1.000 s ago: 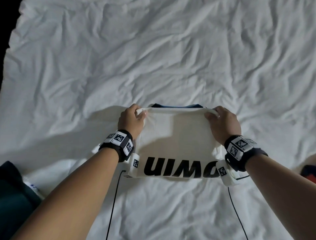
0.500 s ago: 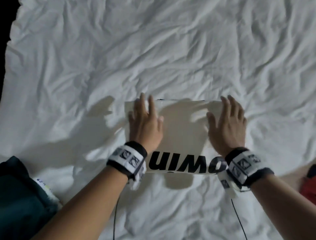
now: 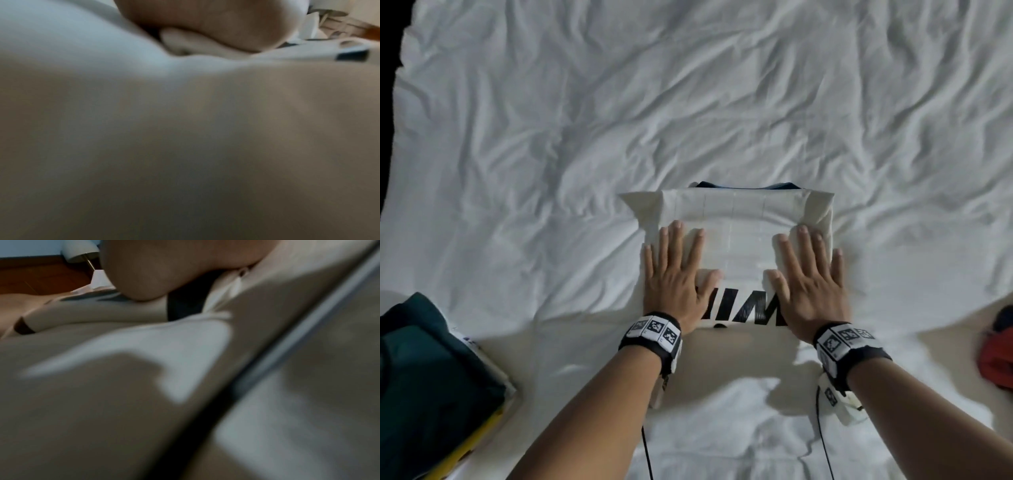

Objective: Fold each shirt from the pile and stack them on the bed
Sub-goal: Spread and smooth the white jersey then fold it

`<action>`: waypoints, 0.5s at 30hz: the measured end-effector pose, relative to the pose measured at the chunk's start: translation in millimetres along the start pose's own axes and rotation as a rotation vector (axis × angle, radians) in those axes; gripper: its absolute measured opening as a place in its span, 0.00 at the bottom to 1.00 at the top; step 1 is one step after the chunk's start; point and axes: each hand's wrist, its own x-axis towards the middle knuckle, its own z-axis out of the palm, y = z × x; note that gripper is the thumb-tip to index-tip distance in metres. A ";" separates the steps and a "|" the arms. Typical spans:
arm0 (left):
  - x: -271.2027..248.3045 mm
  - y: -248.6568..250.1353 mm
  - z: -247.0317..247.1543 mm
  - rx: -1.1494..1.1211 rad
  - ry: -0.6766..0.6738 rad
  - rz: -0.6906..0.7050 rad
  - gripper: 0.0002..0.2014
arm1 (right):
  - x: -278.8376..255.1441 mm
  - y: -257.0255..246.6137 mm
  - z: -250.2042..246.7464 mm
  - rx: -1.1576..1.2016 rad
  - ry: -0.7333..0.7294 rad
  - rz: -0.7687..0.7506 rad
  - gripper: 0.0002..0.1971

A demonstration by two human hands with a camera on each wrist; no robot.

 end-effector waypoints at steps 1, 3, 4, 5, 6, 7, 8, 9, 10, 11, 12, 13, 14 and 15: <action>-1.1 -6.6 0.7 -0.006 -0.004 -0.038 0.37 | -0.9 4.1 0.3 0.003 -0.010 0.012 0.31; -3.6 -18.0 -1.0 -0.034 -0.009 -0.121 0.35 | -2.6 9.2 -1.3 0.037 -0.024 0.073 0.31; -3.7 -21.2 -4.8 -0.048 -0.005 -0.166 0.35 | -2.3 8.2 -4.5 0.064 -0.018 0.138 0.32; -2.3 -21.1 -10.1 -0.059 0.002 -0.204 0.35 | -0.8 4.4 -10.5 0.086 0.008 0.209 0.34; 1.4 -16.7 -17.6 -0.061 0.018 -0.214 0.36 | 2.5 -2.3 -17.4 0.088 0.052 0.249 0.35; 7.8 -8.1 -25.8 -0.055 0.041 -0.182 0.37 | 7.6 -11.7 -24.5 0.062 0.089 0.228 0.36; 15.6 3.4 -32.6 -0.048 0.063 -0.102 0.37 | 13.9 -22.8 -30.5 0.024 0.104 0.143 0.35; 24.1 16.2 -37.3 -0.038 0.070 0.009 0.36 | 21.1 -33.5 -34.9 -0.013 0.094 0.023 0.35; 32.4 26.5 -38.1 -0.016 0.052 0.115 0.35 | 29.0 -40.8 -35.9 -0.042 0.070 -0.091 0.34; 40.4 32.1 -36.0 0.010 0.009 0.181 0.34 | 36.9 -43.5 -35.2 -0.059 0.030 -0.159 0.34; 48.2 31.5 -31.7 0.033 -0.045 0.195 0.33 | 44.8 -40.4 -32.9 -0.059 -0.013 -0.168 0.33; 54.1 26.5 -27.1 0.041 -0.092 0.169 0.33 | 51.2 -33.0 -30.2 -0.046 -0.050 -0.136 0.32; 57.9 18.5 -22.8 0.031 -0.119 0.131 0.33 | 55.8 -23.4 -27.9 -0.032 -0.067 -0.100 0.32; 59.8 9.4 -20.2 0.020 -0.126 0.096 0.33 | 58.8 -14.1 -26.8 -0.029 -0.068 -0.078 0.32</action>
